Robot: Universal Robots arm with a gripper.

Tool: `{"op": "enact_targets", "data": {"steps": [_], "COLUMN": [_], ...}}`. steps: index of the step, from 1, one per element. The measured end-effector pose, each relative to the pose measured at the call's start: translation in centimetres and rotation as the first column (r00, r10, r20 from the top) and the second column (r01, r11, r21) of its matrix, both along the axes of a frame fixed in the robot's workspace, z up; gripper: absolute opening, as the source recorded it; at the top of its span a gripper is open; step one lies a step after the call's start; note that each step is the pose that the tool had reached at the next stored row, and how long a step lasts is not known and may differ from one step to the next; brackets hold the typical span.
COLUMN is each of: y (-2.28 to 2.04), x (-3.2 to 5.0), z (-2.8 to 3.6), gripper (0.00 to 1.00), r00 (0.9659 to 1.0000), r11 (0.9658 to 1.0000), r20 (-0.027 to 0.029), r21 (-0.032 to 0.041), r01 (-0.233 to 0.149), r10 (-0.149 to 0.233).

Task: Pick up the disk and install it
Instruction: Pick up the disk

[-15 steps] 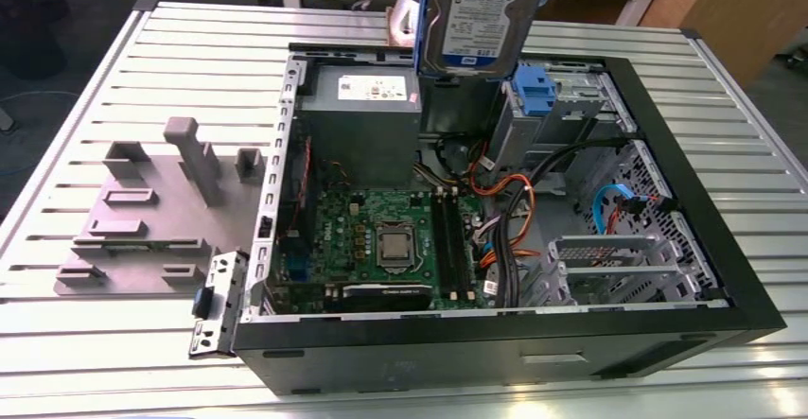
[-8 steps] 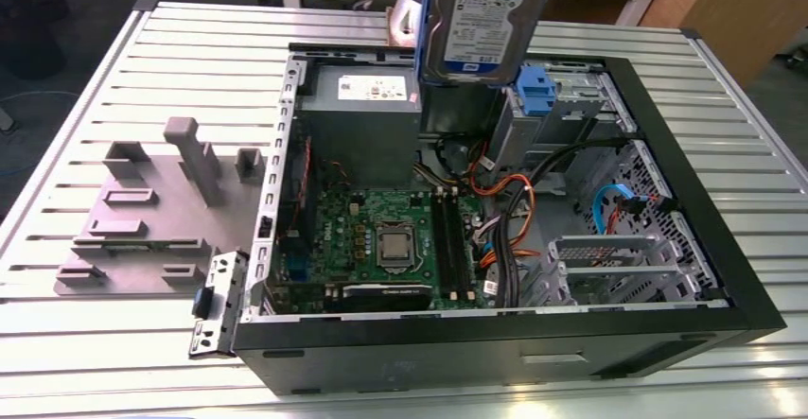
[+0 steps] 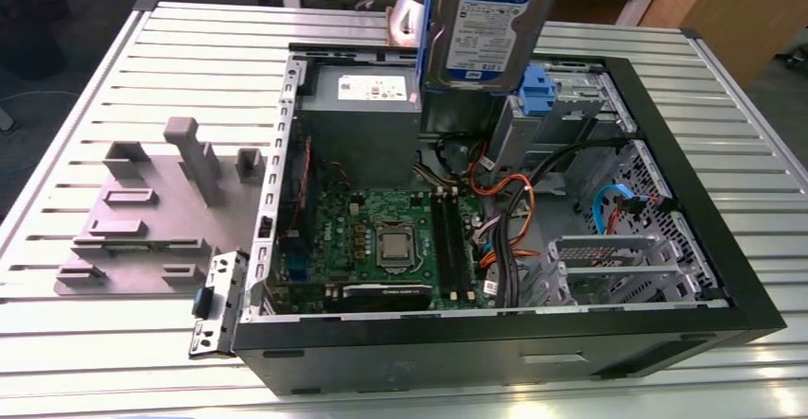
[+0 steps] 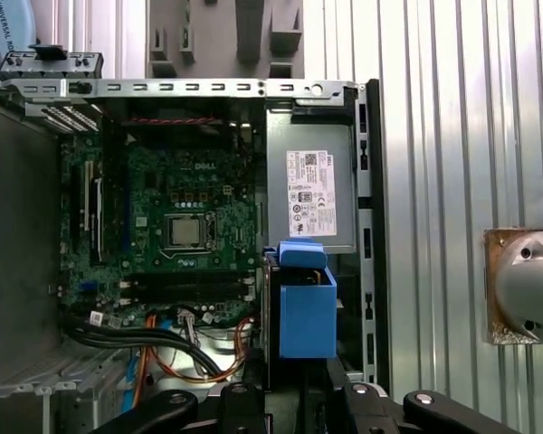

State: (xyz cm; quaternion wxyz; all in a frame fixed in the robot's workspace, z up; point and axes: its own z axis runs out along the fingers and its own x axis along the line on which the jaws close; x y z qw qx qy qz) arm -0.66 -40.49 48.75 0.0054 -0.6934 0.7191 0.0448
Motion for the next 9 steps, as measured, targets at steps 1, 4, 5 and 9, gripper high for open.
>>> {"op": "enact_targets", "data": {"steps": [1,4,5,9], "y": [-0.13,-0.53,-0.66,-1.18], "x": [0.01,0.03,0.04,0.08], "z": [0.00,0.00,0.00,0.00], "gripper": [0.35,0.35,0.35,0.35], "r00": [1.0000,1.0000,1.0000,1.0000], "r11": [1.0000,1.0000,1.0000,1.0000], "r20": [0.0000,0.0000,0.0000,0.0000], "r21": [0.0000,-0.0001,-0.0002,-0.0003], "r01": [0.000,0.000,0.000,0.000], "r10": [0.000,0.000,0.000,0.000]}}
